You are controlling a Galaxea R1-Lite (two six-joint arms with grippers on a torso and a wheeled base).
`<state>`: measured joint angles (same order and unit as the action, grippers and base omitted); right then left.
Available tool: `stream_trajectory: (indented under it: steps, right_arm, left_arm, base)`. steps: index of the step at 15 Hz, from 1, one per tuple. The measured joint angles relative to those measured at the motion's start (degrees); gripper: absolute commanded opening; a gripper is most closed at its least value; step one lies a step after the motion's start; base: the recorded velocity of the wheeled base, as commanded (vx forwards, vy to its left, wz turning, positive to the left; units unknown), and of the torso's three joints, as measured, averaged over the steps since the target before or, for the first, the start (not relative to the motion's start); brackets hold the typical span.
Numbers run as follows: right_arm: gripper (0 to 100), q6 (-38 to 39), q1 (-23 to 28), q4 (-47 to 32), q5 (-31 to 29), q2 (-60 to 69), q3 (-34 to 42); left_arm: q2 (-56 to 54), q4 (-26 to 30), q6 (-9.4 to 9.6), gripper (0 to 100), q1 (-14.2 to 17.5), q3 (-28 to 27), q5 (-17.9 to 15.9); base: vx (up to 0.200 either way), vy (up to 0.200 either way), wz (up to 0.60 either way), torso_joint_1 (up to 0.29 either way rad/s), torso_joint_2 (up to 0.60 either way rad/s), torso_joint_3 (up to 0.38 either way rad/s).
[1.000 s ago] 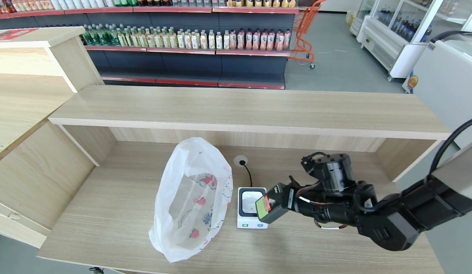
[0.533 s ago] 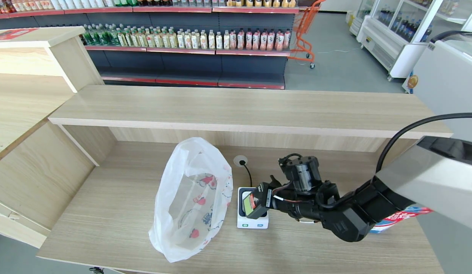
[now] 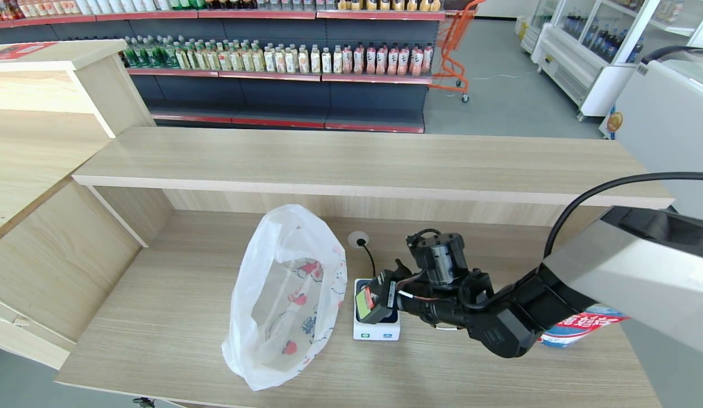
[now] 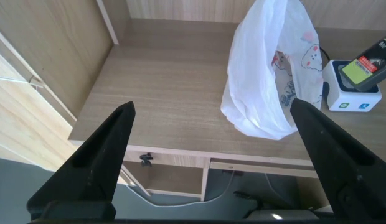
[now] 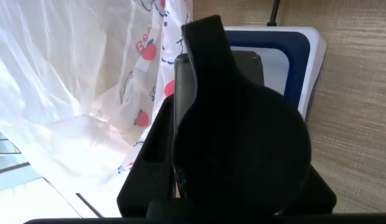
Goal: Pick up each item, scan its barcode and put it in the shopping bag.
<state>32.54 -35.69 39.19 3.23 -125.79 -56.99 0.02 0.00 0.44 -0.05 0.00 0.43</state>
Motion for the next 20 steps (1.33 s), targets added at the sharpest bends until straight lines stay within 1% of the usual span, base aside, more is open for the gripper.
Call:
stream_trajectory:
  steps: [3,6,7,9,11,12,14,16,17,18,19,20]
  right_arm:
    - [0,2.7,2.2,-0.1,0.9,5.4,4.9]
    - [0,3.2,7.3,0.1,4.1,13.7,10.0]
    - [0,2.0,8.7,-0.2,4.6,16.9,11.4]
    - [0,-4.4,10.6,0.0,5.1,24.0,13.9]
    - [0,-17.1,11.9,-0.1,5.7,31.7,18.5]
    - [0,-21.0,12.3,-0.1,6.0,35.5,21.4]
    - [0,-26.0,12.7,-0.6,6.1,42.3,26.5]
    - [0,-27.9,13.1,-6.1,6.1,48.9,29.5]
    - [0,-28.2,13.3,-10.4,6.1,52.1,30.0]
    - [0,-28.2,13.6,-15.5,6.1,55.6,30.1]
    - [0,-28.1,13.8,-20.8,6.2,58.9,30.0]
    - [0,-26.9,13.9,-25.8,6.2,62.0,29.7]
  left_arm:
    - [0.0,0.0,0.00,100,0.0,0.0,0.0]
    - [0.0,0.0,0.00,100,0.0,0.0,0.0]
    - [0.0,0.0,0.00,100,0.0,0.0,0.0]
    - [0.0,0.0,0.00,100,0.0,0.0,0.0]
    - [0.0,0.0,0.00,100,0.0,0.0,0.0]
    - [0.0,0.0,0.00,100,0.0,0.0,0.0]
    - [0.0,0.0,0.00,100,0.0,0.0,0.0]
    - [0.0,0.0,0.07,100,0.0,0.0,0.0]
    - [0.0,0.0,0.00,100,0.0,0.0,0.0]
    - [0.0,0.0,-0.01,100,0.0,0.0,0.1]
    - [0.0,0.0,-0.34,100,0.0,0.0,0.1]
    - [0.0,0.0,-1.12,100,0.0,0.0,0.1]
  base:
    - [0.000,0.000,0.00,0.000,0.00,0.000]
    - [0.000,0.000,0.00,0.000,0.00,0.000]
    - [0.000,0.000,0.00,0.000,0.00,0.000]
    - [0.000,0.000,0.00,0.000,0.00,0.000]
    - [0.000,0.000,0.00,0.000,0.00,0.000]
    - [0.000,0.000,0.00,0.000,0.00,0.000]
    - [0.000,0.000,0.00,0.000,0.00,0.000]
    - [0.000,0.000,0.00,0.000,0.00,0.000]
    - [0.000,0.000,0.00,0.000,0.00,0.000]
    - [0.000,0.200,0.00,0.002,-0.01,0.007]
    - [0.000,0.200,0.00,0.002,0.00,0.007]
    - [0.000,0.200,0.00,-0.012,0.00,0.002]
